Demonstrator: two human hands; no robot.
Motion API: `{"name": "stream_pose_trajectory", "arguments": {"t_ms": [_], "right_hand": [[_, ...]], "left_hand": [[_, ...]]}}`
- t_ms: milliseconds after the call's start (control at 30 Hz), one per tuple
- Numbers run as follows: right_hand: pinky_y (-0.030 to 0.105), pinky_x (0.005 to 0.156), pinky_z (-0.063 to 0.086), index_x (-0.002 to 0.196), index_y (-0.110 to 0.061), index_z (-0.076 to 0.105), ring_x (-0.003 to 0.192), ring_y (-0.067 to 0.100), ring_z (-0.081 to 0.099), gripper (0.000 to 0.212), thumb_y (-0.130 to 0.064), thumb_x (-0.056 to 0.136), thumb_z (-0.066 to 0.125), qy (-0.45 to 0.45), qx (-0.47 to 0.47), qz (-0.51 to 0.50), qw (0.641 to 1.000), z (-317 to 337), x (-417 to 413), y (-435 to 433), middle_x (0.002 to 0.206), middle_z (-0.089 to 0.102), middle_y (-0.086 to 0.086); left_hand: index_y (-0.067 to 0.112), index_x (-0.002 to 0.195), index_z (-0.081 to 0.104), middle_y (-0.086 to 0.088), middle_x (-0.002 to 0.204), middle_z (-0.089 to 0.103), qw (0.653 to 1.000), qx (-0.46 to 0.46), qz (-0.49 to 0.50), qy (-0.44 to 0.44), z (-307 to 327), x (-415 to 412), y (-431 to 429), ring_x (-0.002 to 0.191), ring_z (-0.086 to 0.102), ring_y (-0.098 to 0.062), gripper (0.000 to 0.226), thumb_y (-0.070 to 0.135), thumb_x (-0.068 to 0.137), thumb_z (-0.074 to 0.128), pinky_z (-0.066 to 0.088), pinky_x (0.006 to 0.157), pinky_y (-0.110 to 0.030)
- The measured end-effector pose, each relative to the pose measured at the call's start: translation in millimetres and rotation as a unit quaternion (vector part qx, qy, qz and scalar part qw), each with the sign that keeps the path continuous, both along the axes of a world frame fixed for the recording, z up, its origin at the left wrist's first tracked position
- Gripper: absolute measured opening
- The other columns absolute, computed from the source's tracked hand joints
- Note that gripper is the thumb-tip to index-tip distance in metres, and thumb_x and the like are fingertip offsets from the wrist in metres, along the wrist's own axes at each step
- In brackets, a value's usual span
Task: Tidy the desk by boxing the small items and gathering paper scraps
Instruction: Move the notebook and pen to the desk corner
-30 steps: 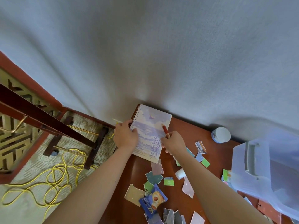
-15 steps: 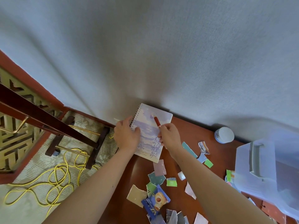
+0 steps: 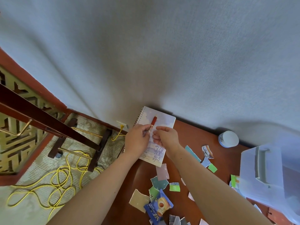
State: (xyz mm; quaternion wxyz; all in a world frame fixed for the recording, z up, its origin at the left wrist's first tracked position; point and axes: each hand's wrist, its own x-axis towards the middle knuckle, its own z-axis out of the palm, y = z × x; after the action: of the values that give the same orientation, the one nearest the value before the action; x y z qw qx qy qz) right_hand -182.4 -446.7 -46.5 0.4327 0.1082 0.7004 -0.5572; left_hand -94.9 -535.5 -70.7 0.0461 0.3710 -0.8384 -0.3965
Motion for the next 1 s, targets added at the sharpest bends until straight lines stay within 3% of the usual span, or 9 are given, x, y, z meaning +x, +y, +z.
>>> {"name": "stream_pose_trajectory", "arguments": {"t_ms": [267,367,433,633,800,900,1000], "right_hand": [[0.031,0.074,0.056,0.112,-0.006,0.062,0.073,0.019,0.061,0.023,0.002,0.093,0.051,0.012,0.007,0.007,1.000,3,1,9,0.088,0.066,0.013],[0.034,0.083,0.057,0.112,-0.010,0.063,0.084,0.022,0.067,0.022,-0.005,0.095,0.050,0.035,0.031,0.016,0.999,11,5,19,0.096,0.069,0.010],[0.034,0.084,0.058,0.113,-0.012,0.064,0.092,0.023,0.068,0.022,-0.008,0.095,0.052,0.055,0.045,0.020,0.997,17,11,28,0.100,0.069,0.008],[0.033,0.080,0.056,0.110,-0.015,0.061,0.091,0.016,0.066,0.021,-0.008,0.091,0.054,0.139,0.048,0.023,0.989,56,38,71,0.105,0.067,0.004],[0.030,0.074,0.054,0.109,-0.022,0.060,0.093,0.016,0.063,0.023,-0.011,0.090,0.053,0.196,0.032,0.018,0.980,91,61,121,0.105,0.065,0.001],[0.018,0.064,0.049,0.111,-0.019,0.060,0.083,0.006,0.059,0.024,-0.009,0.091,0.053,0.234,0.026,0.018,0.972,109,71,154,0.096,0.061,-0.005],[0.029,0.077,0.055,0.108,-0.019,0.061,0.087,0.008,0.060,0.022,-0.010,0.089,0.055,0.266,0.029,0.004,0.963,118,79,191,0.102,0.062,-0.004]], "left_hand": [[0.022,0.115,0.065,0.009,0.106,0.055,0.998,0.039,0.048,0.029,8,2,5,0.097,0.059,-0.013,0.023,0.021,0.093,0.058,0.052,0.088,-0.036],[0.027,0.117,0.062,0.013,0.109,0.055,0.994,0.077,0.072,0.035,18,9,11,0.097,0.059,-0.009,0.022,0.026,0.096,0.055,0.055,0.085,-0.035],[0.026,0.115,0.062,0.009,0.110,0.061,0.990,0.107,0.079,0.055,26,15,18,0.098,0.060,-0.010,0.020,0.025,0.096,0.054,0.056,0.084,-0.037],[0.024,0.110,0.062,0.000,0.109,0.063,0.973,0.189,0.099,0.088,63,31,55,0.104,0.060,-0.019,0.019,0.016,0.095,0.055,0.051,0.095,-0.037],[0.016,0.116,0.061,0.000,0.098,0.063,0.963,0.232,0.081,0.110,97,43,100,0.087,0.062,-0.014,0.023,0.013,0.095,0.055,0.050,0.083,-0.029],[0.018,0.115,0.059,0.002,0.093,0.062,0.956,0.257,0.072,0.121,114,48,129,0.080,0.060,-0.010,0.022,0.014,0.093,0.058,0.050,0.078,-0.027],[0.019,0.115,0.059,-0.002,0.104,0.064,0.950,0.280,0.060,0.127,125,51,160,0.084,0.060,-0.012,0.023,0.014,0.093,0.058,0.048,0.066,-0.021]]}}
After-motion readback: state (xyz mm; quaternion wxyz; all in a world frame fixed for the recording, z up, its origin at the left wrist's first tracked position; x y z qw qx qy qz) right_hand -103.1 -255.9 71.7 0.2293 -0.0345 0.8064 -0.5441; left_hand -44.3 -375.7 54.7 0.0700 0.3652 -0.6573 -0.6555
